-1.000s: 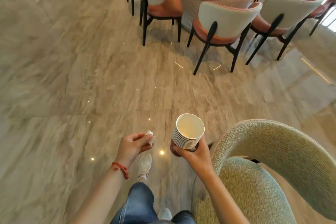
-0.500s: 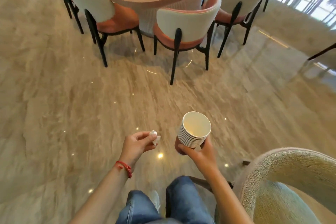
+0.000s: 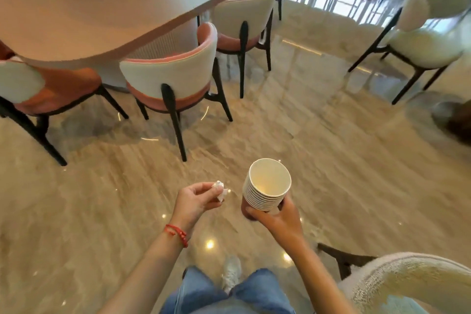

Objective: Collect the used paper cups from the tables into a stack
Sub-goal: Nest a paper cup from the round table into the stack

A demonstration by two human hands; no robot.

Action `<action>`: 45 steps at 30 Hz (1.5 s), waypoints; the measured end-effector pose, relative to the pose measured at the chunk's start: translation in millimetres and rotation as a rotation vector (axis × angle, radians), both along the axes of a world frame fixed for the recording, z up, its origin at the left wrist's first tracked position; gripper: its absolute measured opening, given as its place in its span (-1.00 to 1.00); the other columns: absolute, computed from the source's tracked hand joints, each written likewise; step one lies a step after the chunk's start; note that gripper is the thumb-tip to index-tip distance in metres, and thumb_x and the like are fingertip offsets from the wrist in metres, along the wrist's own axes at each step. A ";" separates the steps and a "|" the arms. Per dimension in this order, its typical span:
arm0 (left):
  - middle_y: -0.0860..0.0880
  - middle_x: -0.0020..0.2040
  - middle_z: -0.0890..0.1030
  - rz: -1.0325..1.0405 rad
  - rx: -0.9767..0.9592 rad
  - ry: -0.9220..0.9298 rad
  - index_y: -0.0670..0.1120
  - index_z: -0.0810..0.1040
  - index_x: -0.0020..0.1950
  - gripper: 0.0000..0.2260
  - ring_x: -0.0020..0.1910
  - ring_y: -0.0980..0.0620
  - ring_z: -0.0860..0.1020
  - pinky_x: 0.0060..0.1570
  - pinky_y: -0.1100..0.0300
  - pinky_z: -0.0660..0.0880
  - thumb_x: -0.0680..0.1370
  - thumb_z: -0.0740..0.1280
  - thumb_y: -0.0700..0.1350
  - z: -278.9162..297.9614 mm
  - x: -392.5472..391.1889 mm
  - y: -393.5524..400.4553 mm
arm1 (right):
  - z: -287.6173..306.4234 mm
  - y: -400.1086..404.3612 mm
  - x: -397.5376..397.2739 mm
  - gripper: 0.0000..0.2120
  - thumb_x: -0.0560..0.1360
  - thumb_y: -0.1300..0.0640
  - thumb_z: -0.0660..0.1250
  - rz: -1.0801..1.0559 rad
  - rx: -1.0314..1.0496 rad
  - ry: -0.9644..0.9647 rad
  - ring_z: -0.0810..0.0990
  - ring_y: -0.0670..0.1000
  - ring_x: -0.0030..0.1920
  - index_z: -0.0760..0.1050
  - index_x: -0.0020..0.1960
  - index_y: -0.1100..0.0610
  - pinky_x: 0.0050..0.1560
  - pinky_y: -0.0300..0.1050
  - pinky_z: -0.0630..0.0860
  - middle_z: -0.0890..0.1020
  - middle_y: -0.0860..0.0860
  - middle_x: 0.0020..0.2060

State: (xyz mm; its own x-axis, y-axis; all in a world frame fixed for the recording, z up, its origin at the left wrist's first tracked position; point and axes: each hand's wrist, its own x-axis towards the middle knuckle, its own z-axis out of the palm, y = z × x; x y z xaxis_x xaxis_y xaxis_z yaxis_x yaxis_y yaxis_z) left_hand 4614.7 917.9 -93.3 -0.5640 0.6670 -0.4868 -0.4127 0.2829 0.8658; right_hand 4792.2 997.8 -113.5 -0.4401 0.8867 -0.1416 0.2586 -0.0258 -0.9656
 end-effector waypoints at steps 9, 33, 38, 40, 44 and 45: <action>-0.15 -0.19 0.66 -0.237 -0.017 -0.009 -0.20 0.64 -0.12 -0.94 -0.28 0.02 0.64 -0.23 0.25 0.61 0.43 0.42 -0.25 2.6 -15.7 164.5 | -4.5 120.7 -2.9 -0.39 0.19 0.18 0.62 -0.277 -0.044 0.017 0.56 -0.32 -0.03 0.39 0.08 -0.15 -0.15 -0.47 0.45 0.61 -0.19 -0.05; -0.11 -0.28 0.67 -0.805 -0.050 0.022 -0.20 0.65 -0.18 -0.97 -0.28 0.00 0.63 -0.23 0.26 0.60 0.43 0.43 -0.25 -48.8 71.5 611.8 | -63.1 458.7 88.0 -0.39 0.18 0.19 0.63 -0.909 -0.057 0.059 0.57 -0.25 0.02 0.41 0.09 -0.13 -0.08 -0.41 0.48 0.61 -0.18 0.00; -0.11 -0.28 0.67 -0.896 -0.039 0.039 -0.17 0.66 -0.22 -0.97 -0.30 0.02 0.63 -0.23 0.25 0.61 0.42 0.44 -0.24 -44.6 147.0 685.0 | -54.3 519.0 146.5 -0.38 0.18 0.16 0.62 -0.944 -0.043 0.061 0.57 -0.23 0.02 0.40 0.10 -0.14 -0.08 -0.39 0.48 0.61 -0.12 0.03; -0.12 -0.26 0.67 -0.940 -0.033 0.047 -0.18 0.66 -0.22 -0.97 -0.29 0.00 0.62 -0.24 0.26 0.60 0.42 0.44 -0.24 -42.7 175.7 710.3 | -49.9 537.8 169.0 -0.39 0.18 0.19 0.62 -0.966 -0.051 0.072 0.57 -0.24 0.02 0.40 0.08 -0.14 -0.09 -0.41 0.47 0.61 -0.10 0.04; -0.08 -0.31 0.68 -1.065 -0.028 0.062 -0.15 0.67 -0.26 -0.95 -0.30 0.02 0.62 -0.27 0.27 0.59 0.41 0.45 -0.21 -45.9 230.6 753.7 | -47.1 564.0 210.9 -0.38 0.12 0.06 0.59 -1.087 -0.039 0.083 0.57 -0.23 0.01 0.40 0.09 -0.12 -0.08 -0.40 0.48 0.61 -0.12 0.02; -0.05 -0.32 0.68 -1.100 -0.029 0.062 -0.14 0.67 -0.27 -0.94 -0.30 0.03 0.62 -0.27 0.27 0.59 0.40 0.45 -0.20 -46.3 244.0 764.0 | -47.1 569.2 221.4 -0.38 0.11 0.03 0.58 -1.121 -0.038 0.085 0.58 -0.24 0.00 0.40 0.09 -0.13 -0.09 -0.41 0.47 0.62 -0.12 0.00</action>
State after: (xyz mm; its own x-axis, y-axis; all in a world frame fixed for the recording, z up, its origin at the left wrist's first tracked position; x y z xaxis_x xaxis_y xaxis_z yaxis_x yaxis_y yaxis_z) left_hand 4858.7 1681.9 -139.6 0.3073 0.8087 -0.5016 0.1210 0.4896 0.8635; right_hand 5013.6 1567.0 -160.5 0.5938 0.7831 -0.1845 0.0043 -0.2324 -0.9726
